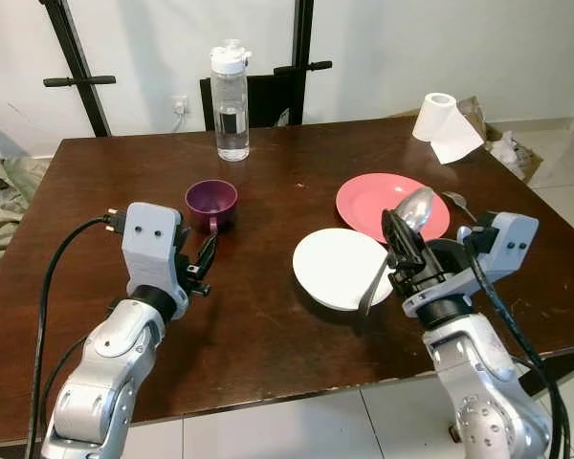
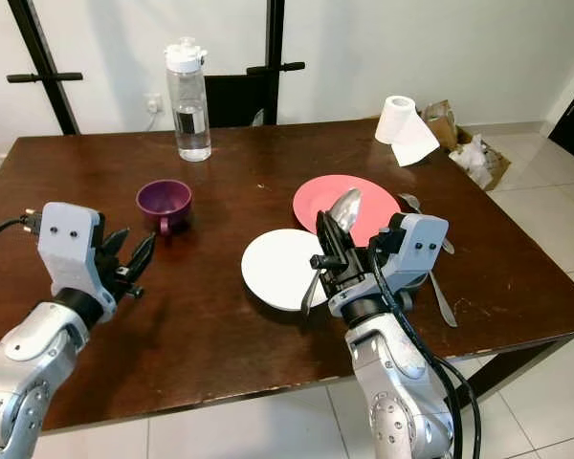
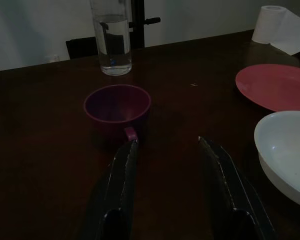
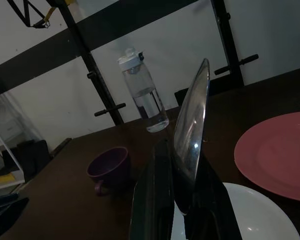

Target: Setting the table

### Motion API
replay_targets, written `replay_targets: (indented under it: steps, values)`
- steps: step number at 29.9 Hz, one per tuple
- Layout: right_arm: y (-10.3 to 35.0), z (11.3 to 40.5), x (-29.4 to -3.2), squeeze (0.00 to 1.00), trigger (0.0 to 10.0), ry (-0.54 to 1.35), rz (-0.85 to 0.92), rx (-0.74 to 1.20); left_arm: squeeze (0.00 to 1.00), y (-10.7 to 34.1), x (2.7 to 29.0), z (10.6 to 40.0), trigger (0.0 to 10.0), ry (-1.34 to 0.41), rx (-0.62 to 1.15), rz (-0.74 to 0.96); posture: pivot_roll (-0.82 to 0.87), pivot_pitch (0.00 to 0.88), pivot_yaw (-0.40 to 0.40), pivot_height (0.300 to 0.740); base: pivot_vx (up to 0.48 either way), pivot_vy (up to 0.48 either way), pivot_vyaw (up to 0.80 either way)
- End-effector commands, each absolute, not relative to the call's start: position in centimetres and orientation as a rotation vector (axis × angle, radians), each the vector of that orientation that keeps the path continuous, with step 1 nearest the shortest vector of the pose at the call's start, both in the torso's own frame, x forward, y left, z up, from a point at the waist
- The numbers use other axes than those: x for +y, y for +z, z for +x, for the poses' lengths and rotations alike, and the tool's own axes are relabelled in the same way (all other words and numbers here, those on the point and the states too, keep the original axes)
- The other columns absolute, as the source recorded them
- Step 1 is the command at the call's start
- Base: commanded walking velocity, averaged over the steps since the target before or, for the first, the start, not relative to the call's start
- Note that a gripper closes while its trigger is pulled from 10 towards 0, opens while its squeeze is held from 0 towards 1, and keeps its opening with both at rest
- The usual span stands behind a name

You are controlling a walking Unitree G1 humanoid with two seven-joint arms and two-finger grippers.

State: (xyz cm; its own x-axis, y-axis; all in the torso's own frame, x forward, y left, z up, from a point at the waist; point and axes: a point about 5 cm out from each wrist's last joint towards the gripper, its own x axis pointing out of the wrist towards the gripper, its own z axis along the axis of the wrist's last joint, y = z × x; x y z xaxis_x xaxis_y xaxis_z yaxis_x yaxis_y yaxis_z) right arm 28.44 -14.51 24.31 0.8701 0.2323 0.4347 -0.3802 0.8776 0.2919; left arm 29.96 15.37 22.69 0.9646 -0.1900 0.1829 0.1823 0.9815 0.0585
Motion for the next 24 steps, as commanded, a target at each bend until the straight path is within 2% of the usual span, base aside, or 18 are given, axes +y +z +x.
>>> replay_targets:
  steps: [1, 14, 24]
  values:
    - [23.86, 28.38, -14.51, 0.00, 10.0, 0.335, 0.379, -0.386, 0.00, 22.31, 15.39, 29.99, 10.0, -0.176, -0.171, 0.052, 0.07, 0.116, 0.063, 0.740, 0.000, 0.000, 0.00]
    - [23.76, 28.44, -14.43, 0.00, 10.0, 0.342, 0.389, -0.381, 0.00, 22.31, 15.48, 30.11, 10.0, -0.167, -0.172, 0.036, 0.07, 0.121, 0.061, 0.740, 0.000, 0.000, 0.00]
    - [23.65, 28.44, -14.40, 0.00, 10.0, 0.344, 0.391, -0.377, 0.00, 22.31, 15.42, 30.15, 10.0, -0.169, -0.166, 0.035, 0.07, 0.122, 0.061, 0.740, -0.427, 0.000, 0.00]
